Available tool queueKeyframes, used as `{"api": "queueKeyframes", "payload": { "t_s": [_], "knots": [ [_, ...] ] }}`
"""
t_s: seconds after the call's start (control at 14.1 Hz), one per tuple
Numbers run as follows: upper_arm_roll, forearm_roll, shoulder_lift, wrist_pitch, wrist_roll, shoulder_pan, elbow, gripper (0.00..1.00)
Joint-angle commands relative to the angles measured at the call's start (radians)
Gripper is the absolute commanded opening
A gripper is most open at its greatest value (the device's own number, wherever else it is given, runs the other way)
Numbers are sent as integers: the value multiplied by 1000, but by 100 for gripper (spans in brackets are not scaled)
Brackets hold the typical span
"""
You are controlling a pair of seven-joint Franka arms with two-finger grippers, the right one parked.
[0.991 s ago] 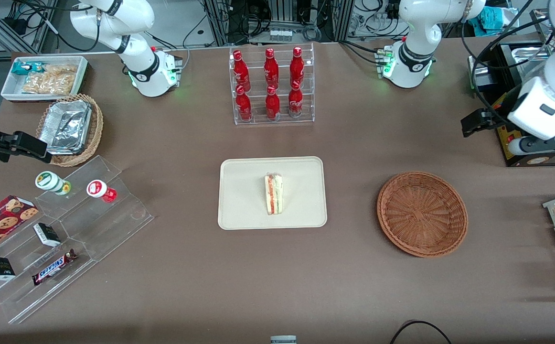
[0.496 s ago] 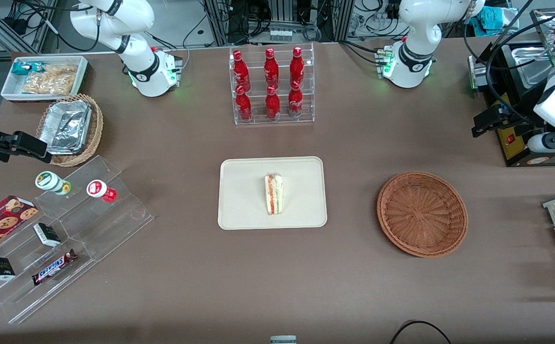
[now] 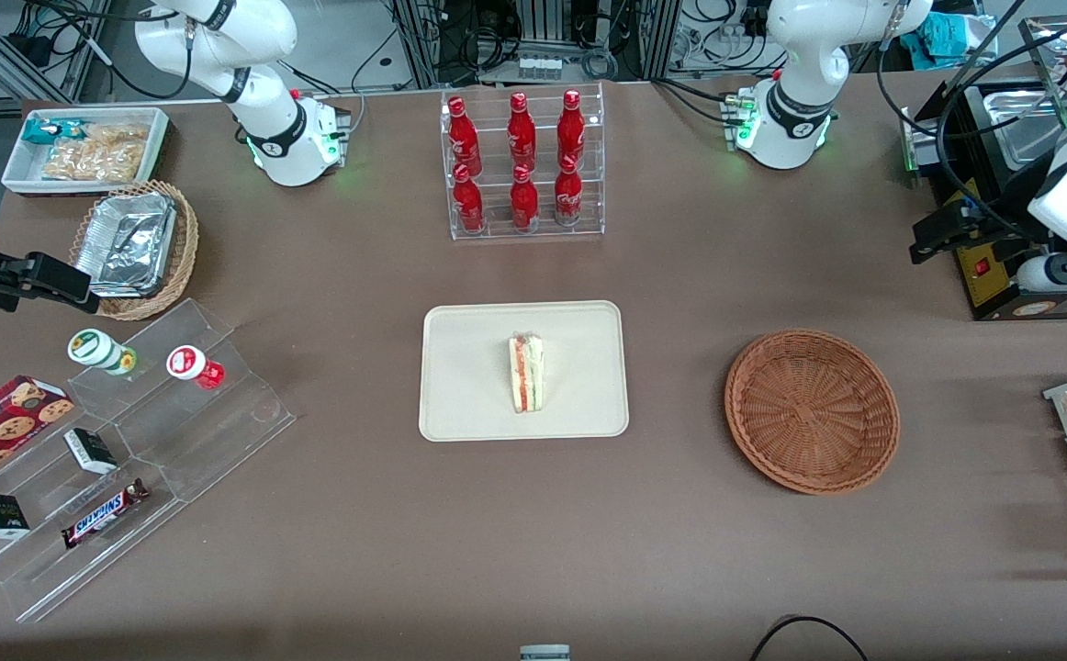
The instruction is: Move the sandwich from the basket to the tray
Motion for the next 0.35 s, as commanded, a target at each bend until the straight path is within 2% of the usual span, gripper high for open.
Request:
{"api": "queueKeyframes", "payload": {
  "t_s": [0.0,0.28],
  "knots": [
    [-14,63,0,9,1,2,9,100],
    [-16,59,-2,8,-1,4,9,100]
  ]
}}
